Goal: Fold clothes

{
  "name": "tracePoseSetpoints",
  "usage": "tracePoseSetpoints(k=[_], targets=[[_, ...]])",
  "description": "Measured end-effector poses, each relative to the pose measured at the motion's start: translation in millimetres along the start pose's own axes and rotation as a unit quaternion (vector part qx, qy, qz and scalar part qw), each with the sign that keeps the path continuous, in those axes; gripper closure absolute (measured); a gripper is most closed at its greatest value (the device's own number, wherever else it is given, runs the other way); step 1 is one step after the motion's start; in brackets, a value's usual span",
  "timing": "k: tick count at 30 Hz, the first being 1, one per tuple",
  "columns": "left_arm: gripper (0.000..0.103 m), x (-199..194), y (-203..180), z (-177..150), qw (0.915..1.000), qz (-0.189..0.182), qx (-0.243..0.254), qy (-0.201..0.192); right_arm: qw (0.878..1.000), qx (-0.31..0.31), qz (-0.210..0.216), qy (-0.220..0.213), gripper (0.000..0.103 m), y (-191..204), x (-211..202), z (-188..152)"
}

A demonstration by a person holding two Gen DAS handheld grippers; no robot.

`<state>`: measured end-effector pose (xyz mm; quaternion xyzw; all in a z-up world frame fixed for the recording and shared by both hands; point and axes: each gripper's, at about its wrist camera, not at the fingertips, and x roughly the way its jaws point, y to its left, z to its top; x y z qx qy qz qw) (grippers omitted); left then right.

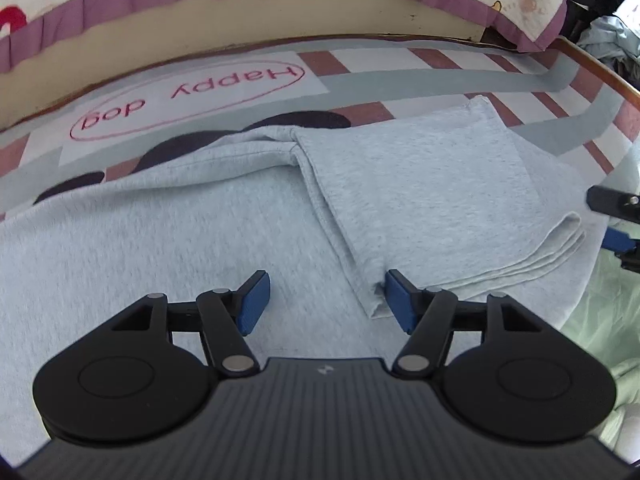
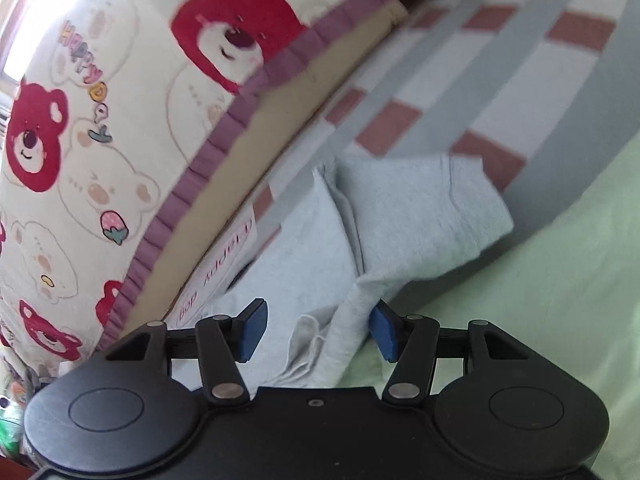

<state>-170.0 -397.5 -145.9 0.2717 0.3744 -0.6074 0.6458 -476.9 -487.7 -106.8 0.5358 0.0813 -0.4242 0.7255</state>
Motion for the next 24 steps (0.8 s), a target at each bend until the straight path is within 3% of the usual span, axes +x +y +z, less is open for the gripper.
tracePoseSetpoints(k=[3, 7, 8, 9, 10, 12, 15, 18, 20, 24], targets=[[0.04, 2.0, -2.2, -1.3, 1.0, -0.001, 0.003, 0.002, 0.999, 0.023, -0.006, 0.022, 0.042, -13.0, 19.5, -6.5], [0.04, 0.7, 0.2, -1.6, 0.9999, -0.005, -0.009, 0.001, 0.999, 0.029, -0.016, 0.001, 0.039, -6.7, 34.2, -5.5], [0.04, 0.1, 1.4, -1.0, 0.9999, -0.007, -0.013, 0.001, 0.999, 0.02, -0.028, -0.005, 0.047, -2.2, 37.5, -5.3], [0.04, -1.2, 2.5, -0.3, 0.9998, -0.008, -0.017, 0.0, 0.999, 0.012, -0.037, -0.011, 0.073, 1.4, 39.9, -5.3], [0.04, -4.1, 3.8, 0.4, 0.9998, -0.01, -0.02, -0.002, 0.999, 0.007, -0.039, -0.015, 0.084, 2.1, 38.8, -5.1], [0.04, -10.7, 6.7, 2.0, 0.9995, -0.016, -0.025, -0.007, 0.999, -0.01, -0.031, -0.03, 0.087, 7.2, 31.6, -2.3], [0.04, -29.2, 18.3, 5.7, 0.9981, -0.039, -0.04, -0.025, 0.994, -0.091, -0.034, -0.046, 0.088, 29.4, 21.6, 0.7], [0.04, -48.1, 42.0, 13.6, 0.9949, -0.05, -0.08, -0.035, 0.98, -0.183, -0.048, -0.056, 0.088, 57.8, 22.6, -1.9], [0.04, -61.2, 62.7, 17.8, 0.9933, -0.036, -0.104, -0.035, 0.967, -0.244, -0.045, -0.061, 0.089, 83.0, 24.9, -5.4], [0.04, -94.6, 121.8, 12.7, 0.9872, 0.016, -0.153, -0.043, 0.937, -0.343, 0.012, -0.061, 0.089, 149.9, 30.1, -14.0]])
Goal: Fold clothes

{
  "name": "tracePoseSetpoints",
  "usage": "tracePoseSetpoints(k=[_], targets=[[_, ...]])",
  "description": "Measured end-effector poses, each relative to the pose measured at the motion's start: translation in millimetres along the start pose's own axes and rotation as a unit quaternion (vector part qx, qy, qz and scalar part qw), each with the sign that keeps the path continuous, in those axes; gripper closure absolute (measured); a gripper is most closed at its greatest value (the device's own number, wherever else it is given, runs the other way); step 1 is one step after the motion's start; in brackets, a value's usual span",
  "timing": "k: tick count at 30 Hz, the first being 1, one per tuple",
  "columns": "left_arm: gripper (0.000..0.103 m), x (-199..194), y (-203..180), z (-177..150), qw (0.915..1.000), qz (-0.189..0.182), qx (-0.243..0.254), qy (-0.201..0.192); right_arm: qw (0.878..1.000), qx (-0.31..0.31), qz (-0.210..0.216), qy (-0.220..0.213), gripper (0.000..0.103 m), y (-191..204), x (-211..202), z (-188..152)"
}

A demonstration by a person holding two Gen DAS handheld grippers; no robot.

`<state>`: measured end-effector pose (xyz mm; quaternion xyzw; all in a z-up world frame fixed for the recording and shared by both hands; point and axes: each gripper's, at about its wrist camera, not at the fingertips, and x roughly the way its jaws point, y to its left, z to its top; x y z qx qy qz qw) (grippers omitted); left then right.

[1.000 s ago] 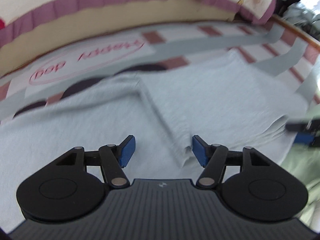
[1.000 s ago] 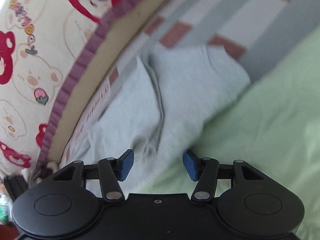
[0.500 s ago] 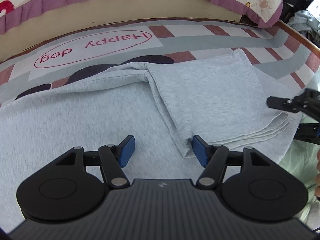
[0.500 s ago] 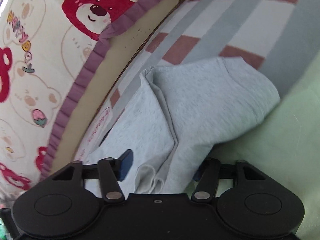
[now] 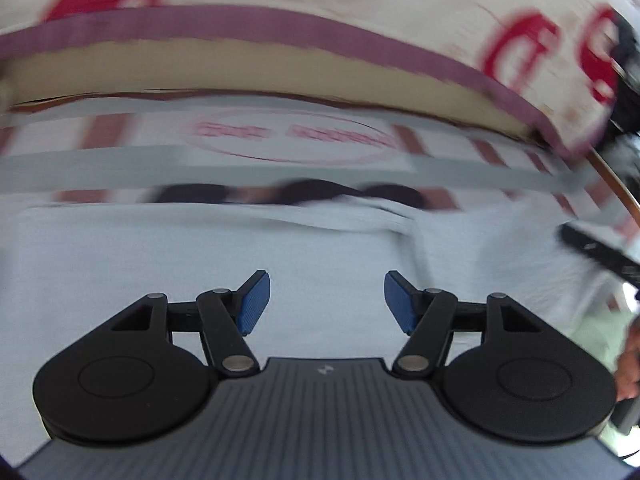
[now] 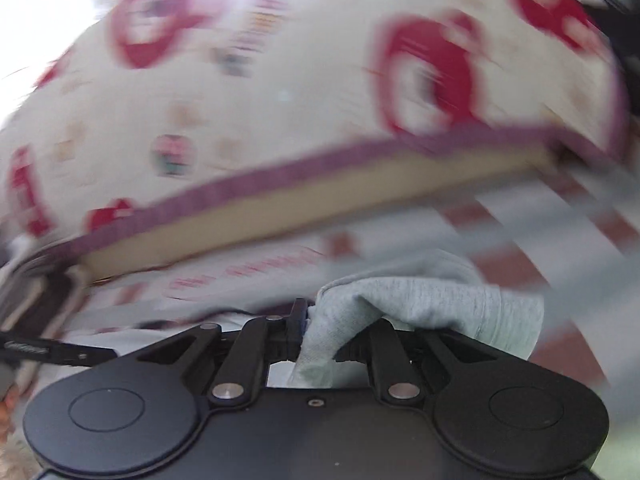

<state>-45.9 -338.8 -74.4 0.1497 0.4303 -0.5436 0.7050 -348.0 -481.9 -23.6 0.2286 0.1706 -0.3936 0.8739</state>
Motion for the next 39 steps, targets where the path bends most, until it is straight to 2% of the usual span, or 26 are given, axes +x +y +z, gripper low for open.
tracePoseSetpoints(k=[3, 6, 7, 9, 12, 15, 17, 19, 24, 25, 26, 28, 29, 30, 32, 33, 35, 37, 39], targets=[[0.04, -29.7, 59.4, 4.3, 0.9983, 0.043, -0.037, -0.015, 0.996, -0.056, 0.071, -0.008, 0.089, 55.4, 17.5, 21.3], [0.04, -55.0, 113.1, 1.2, 0.9933, 0.088, -0.071, -0.019, 0.984, -0.103, 0.145, 0.002, 0.09, 120.7, 48.8, 28.1], [0.04, -62.8, 129.4, -1.9, 0.9916, 0.093, -0.088, -0.02, 0.979, -0.116, 0.168, 0.01, 0.09, 143.4, 61.6, 24.9], [0.04, -77.1, 160.7, -8.6, 0.9876, 0.099, -0.12, -0.02, 0.967, -0.145, 0.208, 0.029, 0.09, 190.6, 86.8, 10.3], [0.04, -87.0, 192.9, -25.9, 0.9815, 0.088, -0.169, -0.011, 0.946, -0.189, 0.254, 0.075, 0.09, 253.8, 121.0, -26.5], [0.04, -86.1, 209.5, -43.3, 0.9762, 0.097, -0.194, 0.004, 0.929, -0.222, 0.262, 0.141, 0.09, 293.3, 154.3, -65.2], [0.04, -82.8, 216.8, -49.2, 0.9743, 0.091, -0.206, 0.012, 0.922, -0.218, 0.261, 0.187, 0.091, 300.7, 171.9, -83.4], [0.04, -80.8, 220.8, -51.9, 0.9733, 0.084, -0.213, 0.012, 0.919, -0.227, 0.261, 0.189, 0.091, 300.4, 170.5, -90.1], [0.04, -82.6, 224.6, -52.2, 0.9731, 0.068, -0.22, -0.002, 0.917, -0.238, 0.28, 0.151, 0.09, 295.3, 147.4, -81.4], [0.04, -81.9, 224.5, -51.1, 0.9733, 0.063, -0.221, -0.004, 0.913, -0.25, 0.286, 0.146, 0.09, 295.2, 143.5, -80.5], [0.04, -81.5, 224.4, -50.1, 0.9735, 0.061, -0.22, -0.005, 0.905, -0.272, 0.29, 0.152, 0.09, 298.8, 142.6, -82.2], [0.04, -79.5, 224.8, -48.1, 0.9737, 0.06, -0.22, -0.003, 0.879, -0.319, 0.293, 0.2, 0.087, 310.2, 148.9, -95.0], [0.04, -78.4, 223.7, -47.3, 0.9738, 0.065, -0.218, 0.0, 0.869, -0.33, 0.292, 0.224, 0.08, 313.8, 151.9, -103.1], [0.04, -78.3, 221.6, -46.9, 0.9744, 0.071, -0.213, 0.003, 0.866, -0.328, 0.296, 0.234, 0.07, 314.7, 151.3, -107.6], [0.04, -78.9, 215.9, -46.0, 0.9771, 0.084, -0.196, 0.002, 0.866, -0.299, 0.316, 0.248, 0.059, 310.9, 146.9, -108.7], [0.04, -80.1, 215.2, -45.2, 0.9769, 0.085, -0.196, -0.01, 0.867, -0.274, 0.331, 0.253, 0.055, 306.5, 143.6, -106.2], [0.04, -82.6, 213.7, -43.5, 0.9761, 0.088, -0.196, -0.035, 0.868, -0.201, 0.369, 0.264, 0.053, 285.7, 137.6, -96.7], [0.04, -83.6, 210.9, -39.1, 0.9757, 0.082, -0.195, -0.058, 0.86, -0.145, 0.402, 0.279, 0.053, 257.7, 133.0, -89.1], [0.04, -83.1, 199.0, -31.1, 0.9807, 0.075, -0.167, -0.069, 0.853, -0.131, 0.411, 0.292, 0.053, 230.7, 123.7, -81.2]])
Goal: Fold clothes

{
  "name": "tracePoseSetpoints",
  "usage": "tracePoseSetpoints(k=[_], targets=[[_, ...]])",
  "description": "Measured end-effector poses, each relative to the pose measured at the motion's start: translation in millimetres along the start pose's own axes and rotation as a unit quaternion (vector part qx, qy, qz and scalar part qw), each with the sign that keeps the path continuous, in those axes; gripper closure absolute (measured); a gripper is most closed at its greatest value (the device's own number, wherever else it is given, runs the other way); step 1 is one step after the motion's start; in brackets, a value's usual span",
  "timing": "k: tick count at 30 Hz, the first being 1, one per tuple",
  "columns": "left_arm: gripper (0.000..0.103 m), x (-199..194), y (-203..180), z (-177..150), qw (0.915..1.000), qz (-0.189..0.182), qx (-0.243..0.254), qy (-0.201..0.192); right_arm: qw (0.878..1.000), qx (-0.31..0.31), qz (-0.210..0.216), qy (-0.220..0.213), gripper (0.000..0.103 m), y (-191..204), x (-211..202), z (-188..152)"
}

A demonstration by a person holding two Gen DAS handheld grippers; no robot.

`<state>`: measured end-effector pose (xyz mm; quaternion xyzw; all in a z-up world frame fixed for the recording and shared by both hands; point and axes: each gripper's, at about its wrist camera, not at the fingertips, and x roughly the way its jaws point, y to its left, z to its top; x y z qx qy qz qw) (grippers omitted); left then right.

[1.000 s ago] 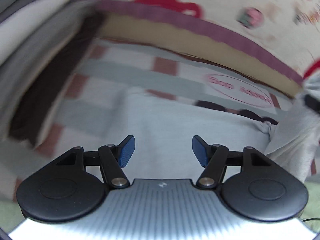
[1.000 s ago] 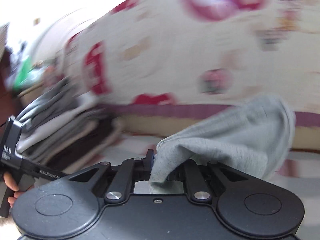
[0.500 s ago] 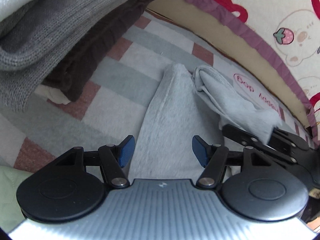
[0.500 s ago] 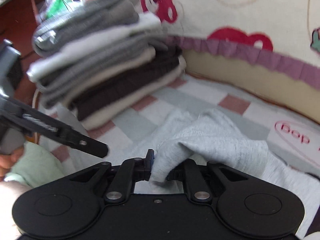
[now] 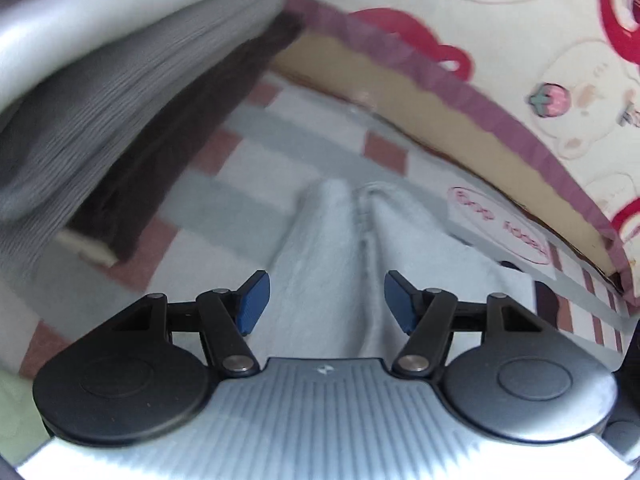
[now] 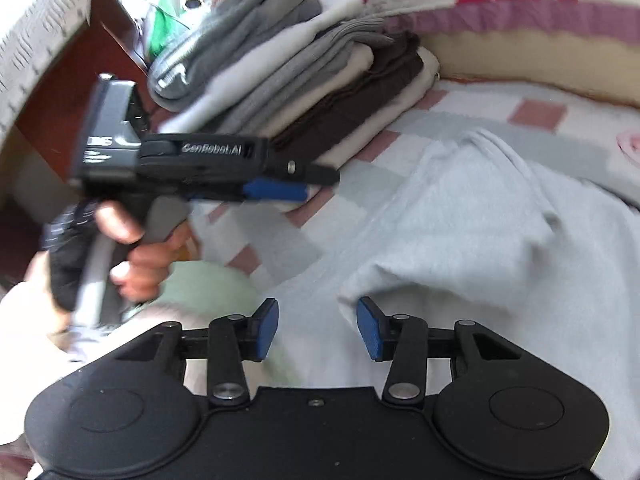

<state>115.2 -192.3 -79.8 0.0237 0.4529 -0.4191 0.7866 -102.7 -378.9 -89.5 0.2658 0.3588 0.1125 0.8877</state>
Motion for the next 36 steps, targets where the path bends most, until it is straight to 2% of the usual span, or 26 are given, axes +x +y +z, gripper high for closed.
tracePoseSetpoints(k=[2, 5, 7, 10, 12, 14, 16, 18, 19, 21, 23, 25, 26, 27, 28, 30, 31, 32, 33, 36], targets=[[0.04, -0.5, -25.6, 0.5, 0.998, -0.01, 0.063, -0.004, 1.0, -0.005, -0.024, 0.004, 0.053, -3.8, -26.3, -11.9], [0.034, 2.0, -66.4, -6.9, 0.9847, -0.024, 0.173, 0.009, 0.995, -0.011, -0.095, 0.0, 0.052, -7.9, -62.5, -32.2], [0.032, 11.4, -89.5, -17.2, 0.9702, -0.026, 0.239, 0.033, 0.989, 0.002, -0.15, -0.016, 0.052, -11.0, -77.7, -47.6], [0.031, 39.2, -121.2, -38.6, 0.9417, 0.009, 0.327, 0.081, 0.979, 0.017, -0.201, -0.021, 0.051, -11.9, -91.3, -69.3], [0.031, 57.0, -137.2, -53.0, 0.9158, 0.047, 0.382, 0.116, 0.977, 0.013, -0.214, -0.012, 0.051, -9.7, -91.3, -80.4], [0.031, 65.8, -143.1, -59.3, 0.8982, 0.077, 0.416, 0.121, 0.977, 0.001, -0.215, -0.011, 0.051, -4.6, -90.2, -85.9], [0.029, 73.7, -142.9, -61.4, 0.8871, 0.092, 0.434, 0.126, 0.976, -0.01, -0.216, -0.01, 0.049, 0.3, -88.3, -91.2], [0.027, 85.3, -138.7, -59.4, 0.8828, 0.09, 0.434, 0.155, 0.973, -0.014, -0.229, -0.009, 0.047, 4.7, -80.0, -96.4], [0.026, 90.4, -135.9, -57.5, 0.8849, 0.085, 0.425, 0.169, 0.97, -0.033, -0.241, 0.002, 0.047, 8.4, -73.7, -100.4], [0.024, 95.0, -128.1, -51.1, 0.8959, 0.076, 0.396, 0.186, 0.963, -0.068, -0.258, 0.024, 0.047, 14.4, -64.3, -107.6], [0.024, 95.9, -116.4, -41.1, 0.9129, 0.065, 0.354, 0.192, 0.961, -0.075, -0.264, 0.028, 0.046, 14.8, -62.0, -109.2], [0.024, 99.0, -102.9, -32.1, 0.9294, 0.053, 0.306, 0.199, 0.964, -0.054, -0.258, 0.018, 0.046, 10.3, -65.0, -107.3], [0.028, 100.0, -94.7, -26.8, 0.9381, 0.042, 0.279, 0.201, 0.966, -0.045, -0.255, 0.012, 0.046, 7.8, -66.6, -106.6], [0.046, 100.5, -86.5, -21.5, 0.9461, 0.029, 0.252, 0.201, 0.967, -0.039, -0.253, 0.007, 0.046, 5.0, -67.7, -106.5], [0.071, 99.3, -78.4, -16.6, 0.9539, 0.006, 0.225, 0.199, 0.968, -0.03, -0.249, 0.001, 0.046, 1.8, -69.1, -106.4], [0.084, 92.6, -65.7, -9.8, 0.9644, -0.023, 0.187, 0.186, 0.973, 0.012, -0.229, -0.014, 0.046, -7.0, -74.6, -106.6], [0.086, 87.5, -61.0, -7.8, 0.9681, -0.033, 0.175, 0.176, 0.975, 0.026, -0.219, -0.023, 0.047, -11.1, -78.3, -107.4], [0.087, 79.9, -57.9, -6.7, 0.9711, -0.043, 0.165, 0.167, 0.977, 0.035, -0.21, -0.03, 0.056, -14.3, -81.6, -108.2], [0.087, 70.1, -54.3, -4.8, 0.9749, -0.053, 0.147, 0.158, 0.978, 0.03, -0.205, -0.031, 0.074, -14.4, -83.5, -109.3], [0.087, 43.7, -38.8, 3.1, 0.9837, -0.081, 0.081, 0.138, 0.98, 0.035, -0.192, -0.04, 0.085, -16.0, -89.8, -111.2]])
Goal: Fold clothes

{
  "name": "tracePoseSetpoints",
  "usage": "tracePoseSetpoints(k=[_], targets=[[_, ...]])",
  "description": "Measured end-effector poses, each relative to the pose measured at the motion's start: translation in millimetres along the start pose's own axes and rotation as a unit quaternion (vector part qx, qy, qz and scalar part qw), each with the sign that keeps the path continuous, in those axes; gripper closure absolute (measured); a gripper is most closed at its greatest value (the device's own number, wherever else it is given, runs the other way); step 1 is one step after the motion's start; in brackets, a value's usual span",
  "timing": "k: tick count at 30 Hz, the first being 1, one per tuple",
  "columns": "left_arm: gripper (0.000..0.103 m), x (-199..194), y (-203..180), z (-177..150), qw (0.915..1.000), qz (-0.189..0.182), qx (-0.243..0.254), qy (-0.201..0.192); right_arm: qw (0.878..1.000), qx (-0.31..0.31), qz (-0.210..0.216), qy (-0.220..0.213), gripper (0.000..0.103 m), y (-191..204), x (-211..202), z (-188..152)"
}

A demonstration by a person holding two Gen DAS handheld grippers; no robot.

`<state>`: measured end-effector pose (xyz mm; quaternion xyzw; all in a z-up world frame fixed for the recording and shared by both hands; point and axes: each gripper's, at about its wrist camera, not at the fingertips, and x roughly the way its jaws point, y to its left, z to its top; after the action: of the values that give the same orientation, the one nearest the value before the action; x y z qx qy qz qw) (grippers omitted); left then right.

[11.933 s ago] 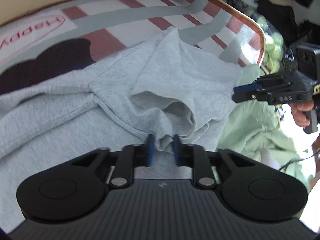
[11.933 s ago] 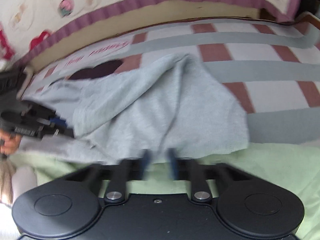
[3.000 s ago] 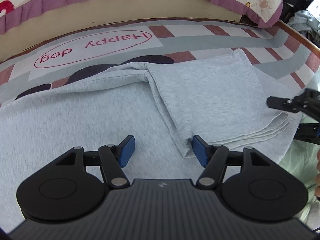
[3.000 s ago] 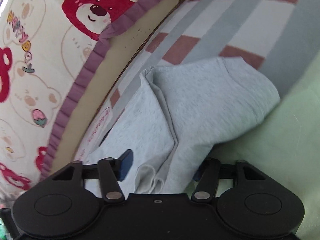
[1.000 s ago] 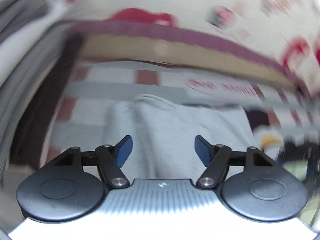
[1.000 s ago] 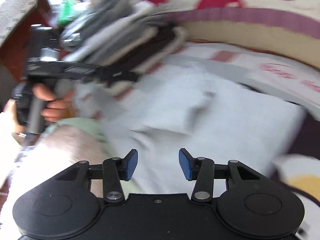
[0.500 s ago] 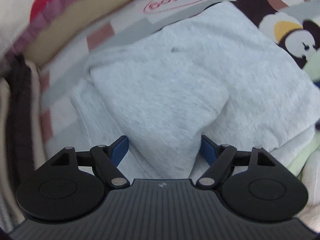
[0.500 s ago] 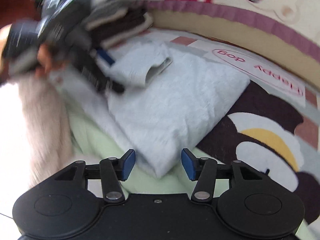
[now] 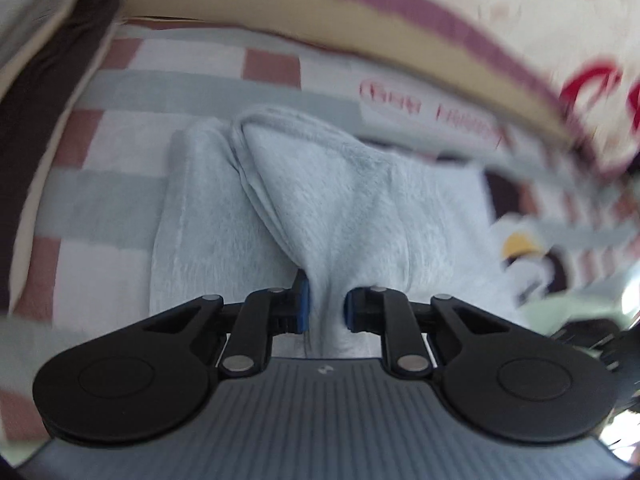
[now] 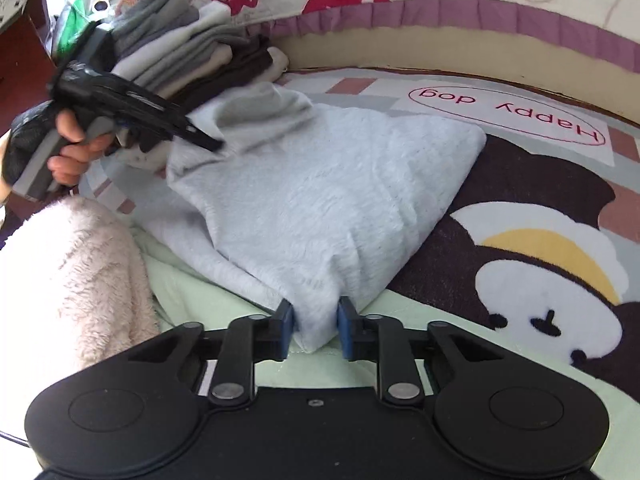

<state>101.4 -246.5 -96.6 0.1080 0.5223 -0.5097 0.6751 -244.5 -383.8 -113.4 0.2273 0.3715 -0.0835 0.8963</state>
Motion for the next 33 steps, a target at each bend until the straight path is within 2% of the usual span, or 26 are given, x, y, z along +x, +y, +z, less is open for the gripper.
tracePoseSetpoints(k=[1, 3, 5, 8, 11, 12, 14, 16, 17, 18, 19, 21, 23, 24, 25, 27, 28, 30, 31, 33], targets=[[0.088, -6.3, 4.7, -2.8, 0.9998, 0.003, -0.018, 0.001, 1.0, 0.005, 0.005, -0.001, 0.086, -1.7, -1.0, -0.8], [0.084, -8.7, 13.4, -9.5, 0.9983, 0.045, -0.034, 0.013, 1.0, 0.004, 0.008, 0.002, 0.088, -4.3, -1.3, -2.9], [0.078, -4.3, 20.3, -17.3, 0.9937, 0.103, -0.006, 0.044, 1.0, 0.003, 0.008, 0.002, 0.09, -5.4, -2.0, -4.1], [0.067, -5.5, 24.4, -27.8, 0.9877, 0.142, 0.027, 0.06, 1.0, -0.002, 0.002, 0.003, 0.09, -3.6, -4.1, -3.8], [0.052, -23.6, 9.6, -33.4, 0.9898, 0.123, 0.072, 0.001, 1.0, 0.003, 0.003, -0.004, 0.087, -0.3, -13.1, 2.6], [0.046, -24.5, -0.2, -33.2, 0.9879, 0.12, 0.097, -0.01, 1.0, 0.011, 0.008, -0.015, 0.083, -0.9, -17.9, 6.3], [0.041, -26.4, -19.9, -32.9, 0.982, 0.115, 0.147, -0.032, 0.999, 0.026, 0.019, -0.037, 0.082, -2.5, -27.0, 14.0], [0.036, -19.8, -44.4, -33.2, 0.9715, 0.122, 0.199, -0.041, 0.997, 0.039, 0.02, -0.06, 0.074, -5.6, -32.1, 25.7], [0.035, -11.1, -55.2, -31.2, 0.966, 0.126, 0.223, -0.035, 0.997, 0.037, 0.013, -0.064, 0.064, -6.2, -29.5, 32.0], [0.034, -1.4, -65.4, -29.8, 0.96, 0.131, 0.246, -0.026, 0.997, 0.036, 0.005, -0.067, 0.061, -6.8, -26.9, 38.3], [0.034, 11.1, -73.7, -30.1, 0.954, 0.136, 0.267, -0.01, 0.997, 0.031, -0.003, -0.069, 0.061, -6.6, -23.1, 44.2], [0.033, 36.1, -90.3, -30.8, 0.9397, 0.146, 0.308, 0.023, 0.998, -0.017, -0.029, -0.051, 0.061, 2.8, -5.3, 51.2], [0.033, 63.2, -99.0, -32.5, 0.9214, 0.175, 0.342, 0.055, 0.995, -0.08, -0.048, -0.034, 0.062, 18.1, 14.4, 52.5], [0.041, 69.3, -97.2, -34.3, 0.9172, 0.189, 0.345, 0.064, 0.994, -0.097, -0.05, -0.028, 0.062, 23.4, 22.6, 52.2], [0.067, 66.6, -91.5, -31.3, 0.9226, 0.191, 0.329, 0.061, 0.993, -0.107, -0.048, -0.021, 0.062, 27.3, 31.4, 52.1], [0.088, 58.6, -78.1, -24.3, 0.936, 0.192, 0.29, 0.052, 0.992, -0.111, -0.054, -0.005, 0.062, 29.2, 47.1, 50.9], [0.09, 45.3, -64.9, -18.4, 0.9527, 0.178, 0.243, 0.038, 0.992, -0.111, -0.059, 0.004, 0.062, 29.0, 53.3, 50.0], [0.09, 15.8, -36.6, -12.4, 0.9783, 0.137, 0.155, 0.007, 0.992, -0.107, -0.064, 0.021, 0.061, 26.4, 57.8, 46.3], [0.091, -0.1, -18.4, -13.1, 0.9861, 0.126, 0.108, -0.011, 0.992, -0.105, -0.065, 0.03, 0.061, 24.7, 58.3, 44.0], [0.091, -20.2, 13.1, -20.4, 0.9909, 0.122, 0.045, -0.032, 0.992, -0.1, -0.065, 0.038, 0.058, 19.3, 56.2, 39.7]])
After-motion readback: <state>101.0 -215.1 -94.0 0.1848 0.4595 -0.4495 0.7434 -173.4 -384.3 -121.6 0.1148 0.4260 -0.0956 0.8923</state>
